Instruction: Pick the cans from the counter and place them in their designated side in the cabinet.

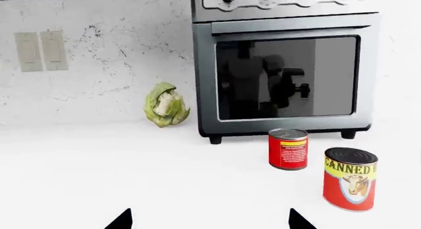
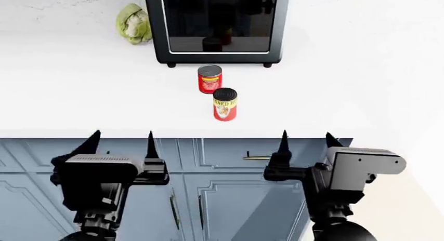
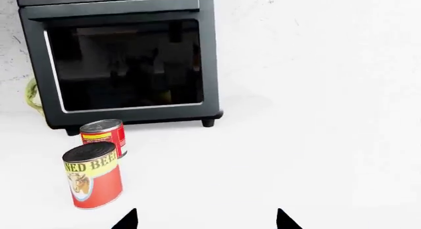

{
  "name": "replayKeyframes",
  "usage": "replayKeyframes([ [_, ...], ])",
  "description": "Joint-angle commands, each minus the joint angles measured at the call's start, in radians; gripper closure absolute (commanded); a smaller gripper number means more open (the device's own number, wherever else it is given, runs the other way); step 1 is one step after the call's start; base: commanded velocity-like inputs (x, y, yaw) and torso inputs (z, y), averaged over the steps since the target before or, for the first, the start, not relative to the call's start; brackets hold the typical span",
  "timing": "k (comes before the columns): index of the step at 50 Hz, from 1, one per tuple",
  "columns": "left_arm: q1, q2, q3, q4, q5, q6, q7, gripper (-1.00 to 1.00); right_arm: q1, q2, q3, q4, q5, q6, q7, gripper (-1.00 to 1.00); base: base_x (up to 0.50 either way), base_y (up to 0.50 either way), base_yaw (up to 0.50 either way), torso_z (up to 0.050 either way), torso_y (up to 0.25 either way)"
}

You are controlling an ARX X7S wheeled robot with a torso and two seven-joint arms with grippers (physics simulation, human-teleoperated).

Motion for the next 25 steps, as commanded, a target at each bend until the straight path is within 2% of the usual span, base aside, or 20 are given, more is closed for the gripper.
replayKeyframes([
  [1, -0.167, -0.054, -0.064, 0.237, -0.095, -0.335, -0.018, -1.0, 0.18, 0.014, 0.071, -0.27, 0.119, 0.363, 0.078, -1.0, 0.0, 0.0, 0.0, 0.0, 0.0],
  [10, -0.244, -0.078, -0.123, 0.428, -0.176, -0.553, -0.053, -1.0, 0.294, -0.001, 0.193, -0.465, 0.266, 0.631, 0.118, -1.0, 0.0, 0.0, 0.0, 0.0, 0.0],
  [11, -0.241, -0.095, -0.121, 0.435, -0.206, -0.548, -0.08, -1.0, 0.297, -0.001, 0.205, -0.479, 0.286, 0.648, 0.124, -1.0, 0.0, 0.0, 0.0, 0.0, 0.0],
  [13, -0.231, -0.198, -0.091, 0.436, -0.363, -0.484, -0.232, -1.0, 0.285, 0.044, 0.216, -0.485, 0.4, 0.627, 0.203, -1.0, 0.0, 0.0, 0.0, 0.0, 0.0],
  [16, -0.241, -0.396, 0.016, 0.436, -0.582, -0.339, -0.488, -1.0, 0.268, 0.201, 0.191, -0.486, 0.687, 0.504, 0.44, -1.0, 0.0, 0.0, 0.0, 0.0, 0.0],
  [18, -0.267, -0.521, 0.124, 0.436, -0.66, -0.219, -0.622, -1.0, 0.267, 0.348, 0.104, -0.486, 0.824, 0.352, 0.594, -1.0, 0.0, 0.0, 0.0, 0.0, 0.0],
  [21, -0.353, -0.672, 0.338, 0.436, -0.699, -0.056, -0.772, -1.0, 0.289, 0.586, -0.126, -0.486, 0.87, 0.06, 0.75, -1.0, 0.0, 0.0, 0.0, 0.0, 0.0],
  [25, -0.487, -0.775, 0.565, 0.436, -0.709, 0.073, -0.885, -1.0, 0.37, 0.819, -0.437, -0.486, 0.821, -0.258, 0.868, -1.0, 0.0, 0.0, 0.0, 0.0, 0.0],
])
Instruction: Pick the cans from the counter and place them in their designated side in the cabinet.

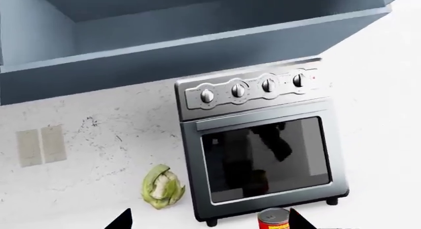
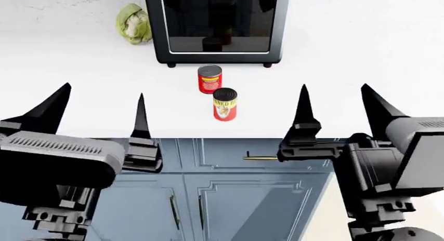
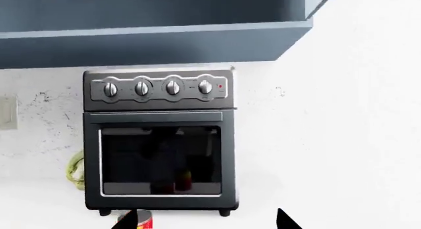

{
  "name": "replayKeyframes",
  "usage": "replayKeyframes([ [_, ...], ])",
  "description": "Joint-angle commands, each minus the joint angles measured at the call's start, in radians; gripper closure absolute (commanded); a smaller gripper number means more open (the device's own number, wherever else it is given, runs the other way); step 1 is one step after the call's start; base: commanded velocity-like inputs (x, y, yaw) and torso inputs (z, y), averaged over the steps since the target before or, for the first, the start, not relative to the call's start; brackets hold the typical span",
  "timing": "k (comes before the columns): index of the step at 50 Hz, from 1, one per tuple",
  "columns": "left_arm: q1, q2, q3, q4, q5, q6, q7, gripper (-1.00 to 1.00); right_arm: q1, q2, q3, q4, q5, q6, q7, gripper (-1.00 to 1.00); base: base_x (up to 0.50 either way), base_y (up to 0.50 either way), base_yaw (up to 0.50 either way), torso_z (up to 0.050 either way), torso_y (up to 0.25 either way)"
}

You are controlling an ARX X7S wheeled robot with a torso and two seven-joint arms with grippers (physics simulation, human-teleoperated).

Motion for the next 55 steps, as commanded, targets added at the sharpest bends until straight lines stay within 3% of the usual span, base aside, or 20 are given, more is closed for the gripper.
replayKeyframes([
  [1, -0.249, -0.382, 0.488, 0.051, -0.215, 0.319, -0.431, -1.0, 0.129, 0.524, -0.497, -0.058, 0.206, -0.556, 0.41, -1.0, 0.0, 0.0, 0.0, 0.0, 0.0],
  [6, -0.565, -0.506, 0.989, 0.051, -0.142, 0.54, -0.582, -1.0, 0.221, 0.657, -0.766, -0.058, 0.111, -0.74, 0.471, -1.0, 0.0, 0.0, 0.0, 0.0, 0.0],
  [11, -0.85, -0.553, 1.407, 0.051, -0.068, 0.685, -0.689, -1.0, 0.352, 0.736, -1.014, -0.058, 0.027, -0.845, 0.533, -1.0, 0.0, 0.0, 0.0, 0.0, 0.0],
  [15, -1.003, -0.582, 1.634, 0.051, -0.009, 0.759, -0.735, -1.0, 0.482, 0.774, -1.197, -0.058, -0.004, -0.911, 0.57, -1.0, 0.0, 0.0, 0.0, 0.0, 0.0],
  [19, -1.154, -0.608, 1.856, 0.051, 0.049, 0.819, -0.777, -1.0, 0.541, 0.801, -1.282, -0.058, -0.012, -0.96, 0.579, -1.0, 0.0, 0.0, 0.0, 0.0, 0.0],
  [29, -1.435, -0.642, 2.248, 0.051, 0.138, 0.92, -0.861, -1.0, 0.641, 0.829, -1.526, -0.058, -0.135, -1.065, 0.59, -1.0, 0.0, 0.0, 0.0, 0.0, 0.0],
  [32, -1.5, -0.634, 2.314, 0.051, 0.142, 0.937, -0.874, -1.0, 0.718, 0.828, -1.622, -0.058, -0.153, -1.083, 0.604, -1.0, 0.0, 0.0, 0.0, 0.0, 0.0],
  [39, -1.52, -0.626, 2.327, 0.051, 0.137, 0.947, -0.874, -1.0, 0.841, 0.802, -1.771, -0.057, -0.162, -1.103, 0.599, -1.0, 0.19, 0.0, 0.0, 0.0, 0.0],
  [55, -1.472, -0.573, 2.278, 0.051, 0.125, 0.939, -0.874, -1.0, 0.886, 0.776, -1.813, -0.054, -0.148, -1.096, 0.611, -1.0, 0.5, 0.0, 0.0, 0.0, 0.0],
])
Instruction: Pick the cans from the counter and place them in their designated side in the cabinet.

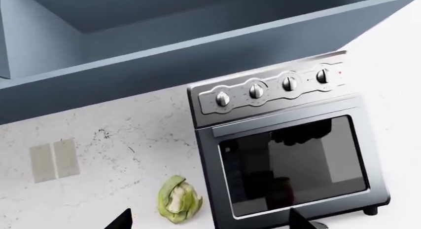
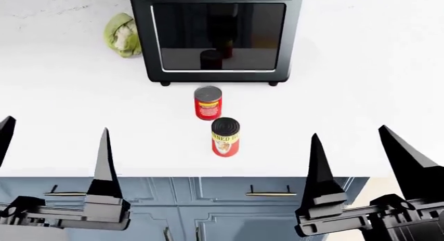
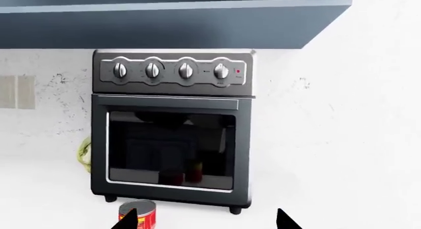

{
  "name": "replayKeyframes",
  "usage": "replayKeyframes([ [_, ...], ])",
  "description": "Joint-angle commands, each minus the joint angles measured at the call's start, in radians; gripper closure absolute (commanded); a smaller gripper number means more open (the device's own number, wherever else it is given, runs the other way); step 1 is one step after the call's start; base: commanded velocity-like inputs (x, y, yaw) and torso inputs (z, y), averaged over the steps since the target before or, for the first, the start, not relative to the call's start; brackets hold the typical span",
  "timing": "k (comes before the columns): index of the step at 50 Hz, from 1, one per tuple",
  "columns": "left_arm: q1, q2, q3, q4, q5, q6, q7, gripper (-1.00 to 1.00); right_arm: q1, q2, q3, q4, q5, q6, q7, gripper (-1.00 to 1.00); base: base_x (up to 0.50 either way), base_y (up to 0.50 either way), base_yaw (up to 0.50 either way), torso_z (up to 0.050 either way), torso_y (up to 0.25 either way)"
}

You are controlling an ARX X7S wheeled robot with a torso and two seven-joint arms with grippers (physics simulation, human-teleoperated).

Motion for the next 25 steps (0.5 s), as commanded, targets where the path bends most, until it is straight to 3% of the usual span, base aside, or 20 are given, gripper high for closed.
replayKeyframes([
  [1, -0.016, 0.027, 0.024, 0.0, -0.003, 0.01, -0.011, -1.0, 0.067, -0.007, -0.077, -0.004, -0.003, -0.012, 0.011, -1.0, 0.5, 0.0, 0.0, 0.0, 0.0],
  [21, -0.053, 0.032, 0.073, 0.0, 0.011, 0.022, -0.012, -1.0, 0.288, -0.054, -0.354, -0.005, -0.05, -0.071, 0.1, -1.0, 0.5, 0.0, 0.0, 0.0, 0.001],
  [25, -0.065, 0.03, 0.089, 0.0, 0.017, 0.029, -0.012, -1.0, 0.32, -0.063, -0.401, -0.005, -0.066, -0.086, 0.116, -1.0, 0.0, 0.0, 0.0, 0.0, 0.003],
])
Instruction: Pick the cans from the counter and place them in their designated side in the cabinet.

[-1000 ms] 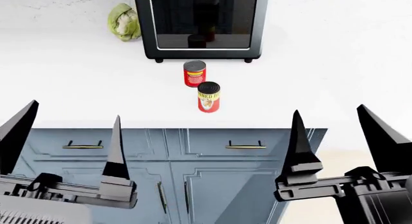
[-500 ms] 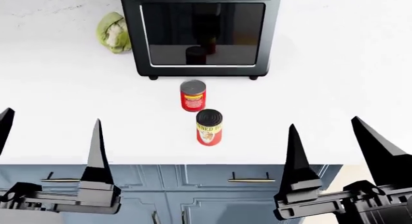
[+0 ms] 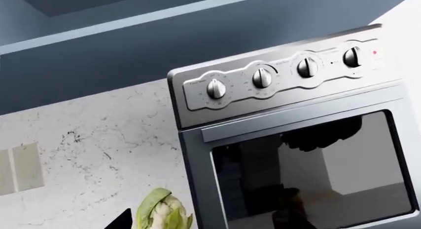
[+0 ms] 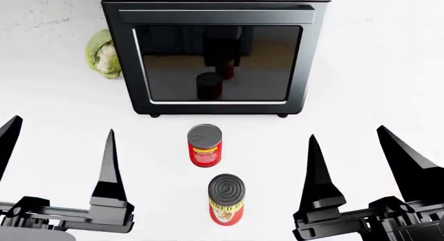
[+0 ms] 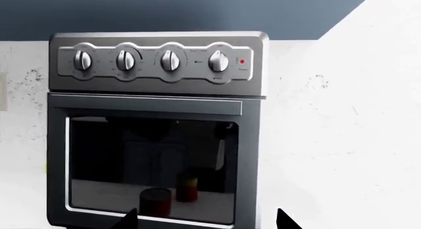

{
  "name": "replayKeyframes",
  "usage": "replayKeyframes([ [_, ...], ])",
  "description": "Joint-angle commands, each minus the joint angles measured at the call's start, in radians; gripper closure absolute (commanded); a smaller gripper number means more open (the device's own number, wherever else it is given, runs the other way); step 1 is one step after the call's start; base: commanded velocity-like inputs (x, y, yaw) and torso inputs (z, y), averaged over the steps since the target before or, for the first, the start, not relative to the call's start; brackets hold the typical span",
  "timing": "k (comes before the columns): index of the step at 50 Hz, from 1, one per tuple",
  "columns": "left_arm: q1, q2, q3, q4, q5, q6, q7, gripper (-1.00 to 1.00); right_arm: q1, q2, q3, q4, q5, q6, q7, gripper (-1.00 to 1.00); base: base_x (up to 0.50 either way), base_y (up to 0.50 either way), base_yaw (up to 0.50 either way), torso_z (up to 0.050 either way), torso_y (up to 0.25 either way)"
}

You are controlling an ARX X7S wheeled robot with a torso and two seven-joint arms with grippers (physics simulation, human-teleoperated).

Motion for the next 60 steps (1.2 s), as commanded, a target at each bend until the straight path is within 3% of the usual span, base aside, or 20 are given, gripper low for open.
replayKeyframes([
  [1, -0.022, -0.003, 0.035, 0.001, 0.014, 0.014, -0.001, -1.0, 0.104, -0.029, -0.146, -0.001, -0.037, -0.037, 0.049, -1.0, 0.0, 0.0, 0.0, 0.0, 0.0],
  [31, -0.05, 0.004, 0.07, 0.001, 0.024, 0.025, -0.002, -1.0, 0.192, -0.07, -0.302, 0.001, -0.077, -0.088, 0.069, -1.0, 0.19, 0.0, 0.0, 0.0, 0.001],
  [36, -0.055, 0.005, 0.074, 0.001, 0.022, 0.028, -0.002, -1.0, 0.22, -0.104, -0.366, 0.001, -0.039, -0.145, -0.013, -1.0, 0.0, 0.0, 0.0, 0.0, 0.0],
  [41, -0.047, 0.009, 0.07, 0.001, 0.023, 0.031, -0.002, -1.0, 0.231, -0.177, -0.472, 0.001, 0.032, -0.253, -0.177, -1.0, 0.0, 0.0, 0.0, 0.0, 0.0],
  [44, -0.055, 0.006, 0.078, 0.001, 0.026, 0.035, -0.002, -1.0, 0.275, -0.264, -0.627, -0.002, 0.051, -0.349, -0.271, -1.0, 0.0, 0.0, 0.0, 0.0, 0.0],
  [52, -0.051, -0.002, 0.08, 0.001, 0.037, 0.037, -0.002, -1.0, 0.447, -0.451, -0.954, -0.001, 0.023, -0.611, -0.239, -1.0, 0.0, 0.0, 0.0, 0.0, 0.0],
  [60, -0.02, 0.0, 0.053, 0.001, 0.038, 0.029, -0.002, -1.0, 0.479, -0.532, -1.042, -0.002, 0.06, -0.698, -0.238, -1.0, 0.0, 0.0, 0.0, 0.0, 0.0],
])
